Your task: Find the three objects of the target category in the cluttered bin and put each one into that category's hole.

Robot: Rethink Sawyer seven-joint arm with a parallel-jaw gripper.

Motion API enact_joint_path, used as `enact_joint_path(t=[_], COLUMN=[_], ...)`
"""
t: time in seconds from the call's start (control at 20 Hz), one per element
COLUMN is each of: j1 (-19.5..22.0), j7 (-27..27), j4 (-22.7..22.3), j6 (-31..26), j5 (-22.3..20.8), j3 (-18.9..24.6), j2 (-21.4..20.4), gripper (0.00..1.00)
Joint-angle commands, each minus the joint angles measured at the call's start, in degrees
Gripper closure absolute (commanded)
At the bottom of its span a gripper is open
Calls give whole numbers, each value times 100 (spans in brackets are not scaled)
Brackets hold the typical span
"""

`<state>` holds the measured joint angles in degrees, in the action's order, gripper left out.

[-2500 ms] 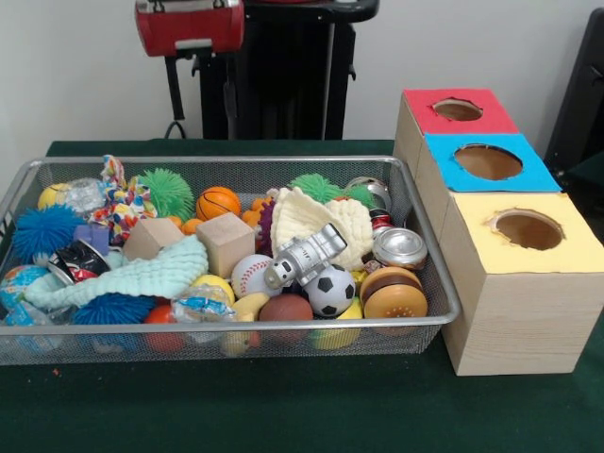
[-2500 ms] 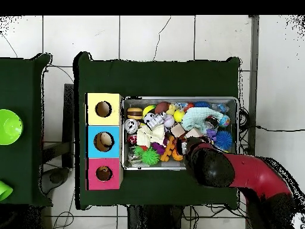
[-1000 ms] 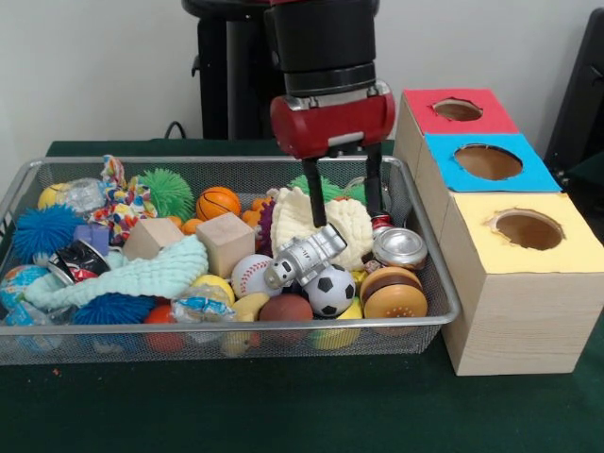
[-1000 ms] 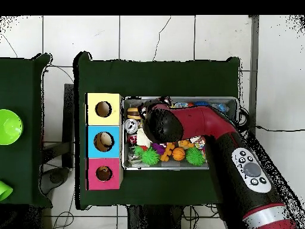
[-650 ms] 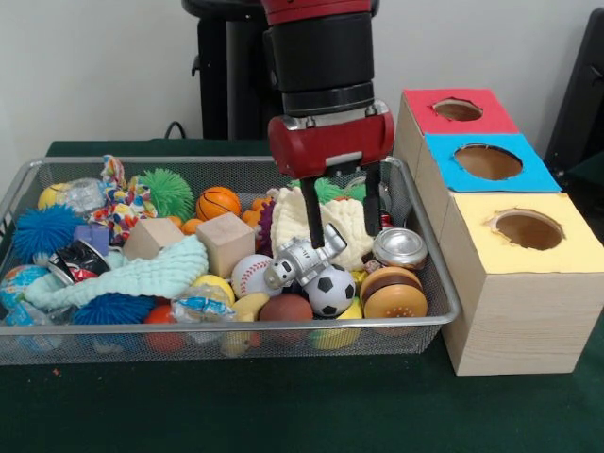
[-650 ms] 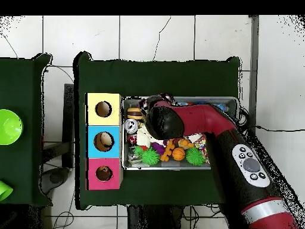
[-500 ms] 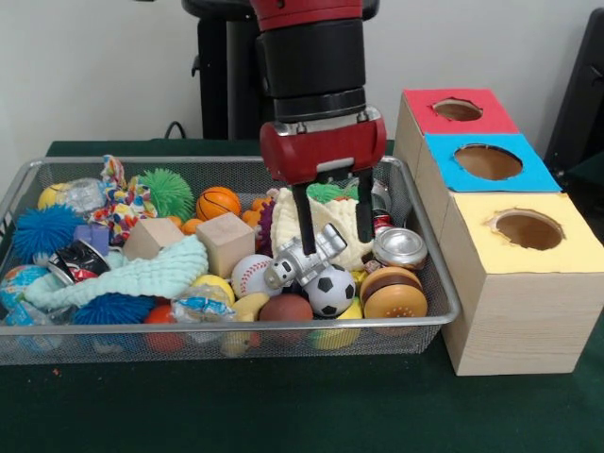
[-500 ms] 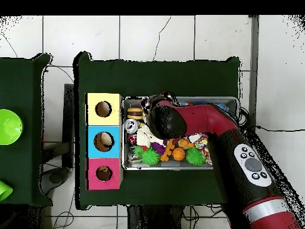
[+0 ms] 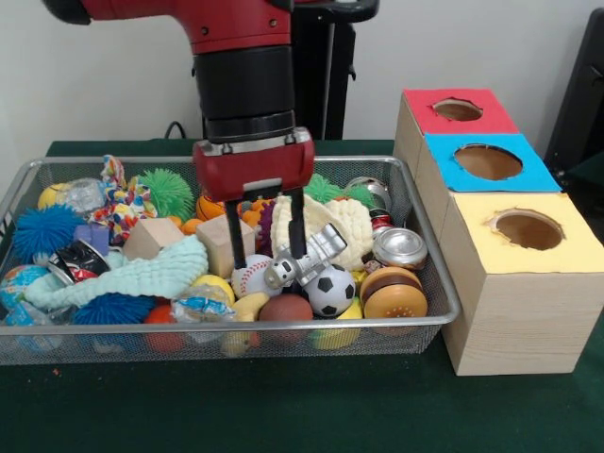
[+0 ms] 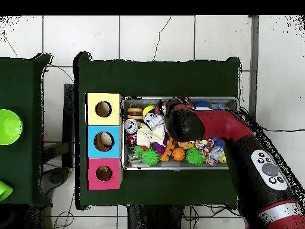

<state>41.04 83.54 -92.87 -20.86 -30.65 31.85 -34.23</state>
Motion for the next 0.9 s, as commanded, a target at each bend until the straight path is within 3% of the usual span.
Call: enact_joint_path(t=[0.05,0.55,0.9], j1=[269,531,255], j7=[-447,-470,12], j4=[274,518,389], j6=[146,-97,-372], j5=[-510,-631,-400], j3=[131,198,1], j2=[735,1408,1252], gripper=[0,0,0])
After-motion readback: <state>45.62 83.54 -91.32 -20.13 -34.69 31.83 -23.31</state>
